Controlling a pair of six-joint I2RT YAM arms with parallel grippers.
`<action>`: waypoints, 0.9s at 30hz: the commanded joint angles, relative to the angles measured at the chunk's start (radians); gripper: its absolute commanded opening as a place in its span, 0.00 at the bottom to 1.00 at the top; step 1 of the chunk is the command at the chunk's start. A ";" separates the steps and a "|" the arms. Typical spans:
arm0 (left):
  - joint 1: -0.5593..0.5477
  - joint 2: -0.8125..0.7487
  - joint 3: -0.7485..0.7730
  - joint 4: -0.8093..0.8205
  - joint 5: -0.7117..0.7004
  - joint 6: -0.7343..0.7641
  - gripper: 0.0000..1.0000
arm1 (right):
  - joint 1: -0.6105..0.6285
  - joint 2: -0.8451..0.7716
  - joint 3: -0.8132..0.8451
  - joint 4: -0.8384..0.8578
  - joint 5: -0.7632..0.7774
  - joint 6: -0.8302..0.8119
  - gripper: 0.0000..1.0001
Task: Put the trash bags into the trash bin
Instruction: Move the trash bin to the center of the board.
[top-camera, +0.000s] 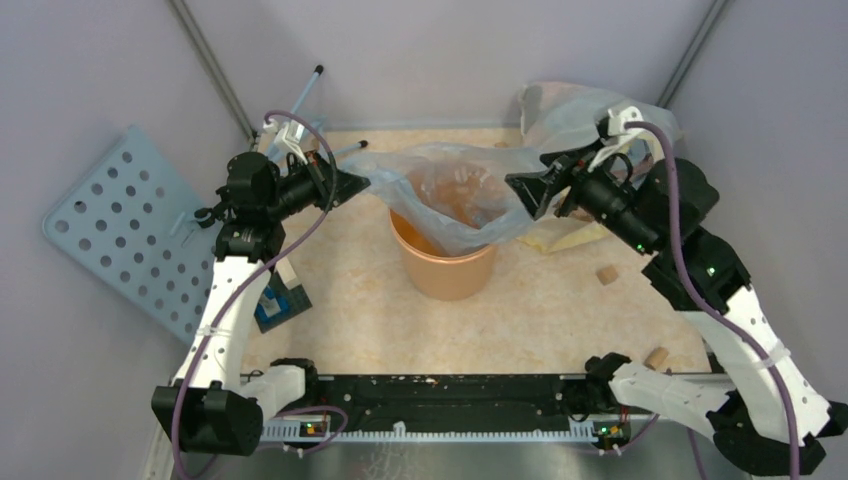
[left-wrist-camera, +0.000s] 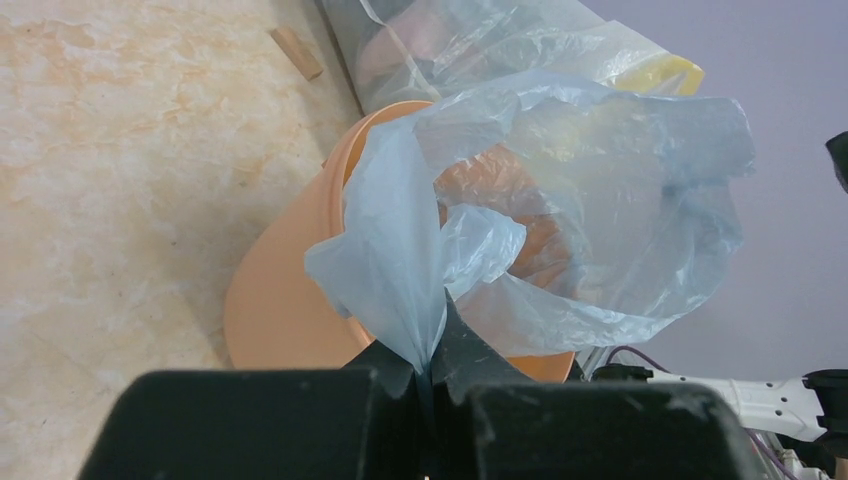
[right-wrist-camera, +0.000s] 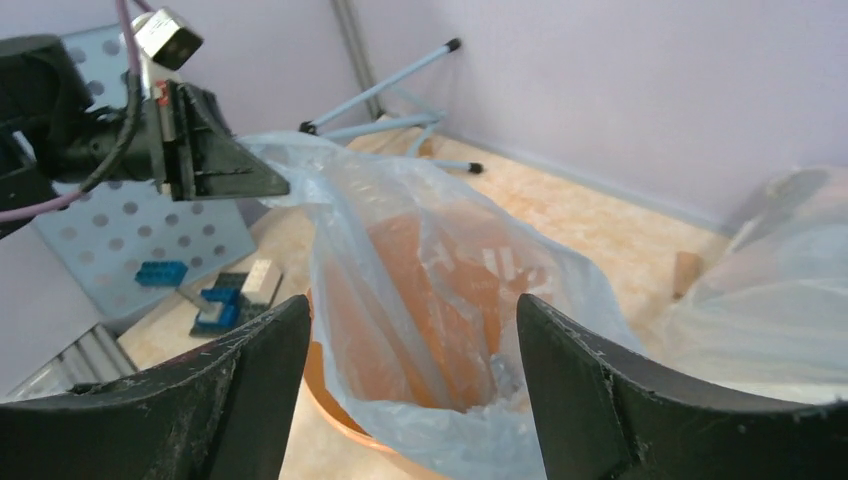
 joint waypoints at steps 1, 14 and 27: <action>0.003 -0.028 -0.002 0.047 -0.021 0.028 0.00 | 0.006 -0.051 -0.039 0.022 0.191 0.006 0.75; 0.002 -0.047 -0.011 0.040 -0.038 0.046 0.00 | 0.006 -0.216 -0.226 -0.183 0.576 0.106 0.73; 0.003 -0.065 -0.040 0.046 -0.040 0.028 0.00 | 0.006 -0.380 -0.516 -0.003 0.349 0.331 0.68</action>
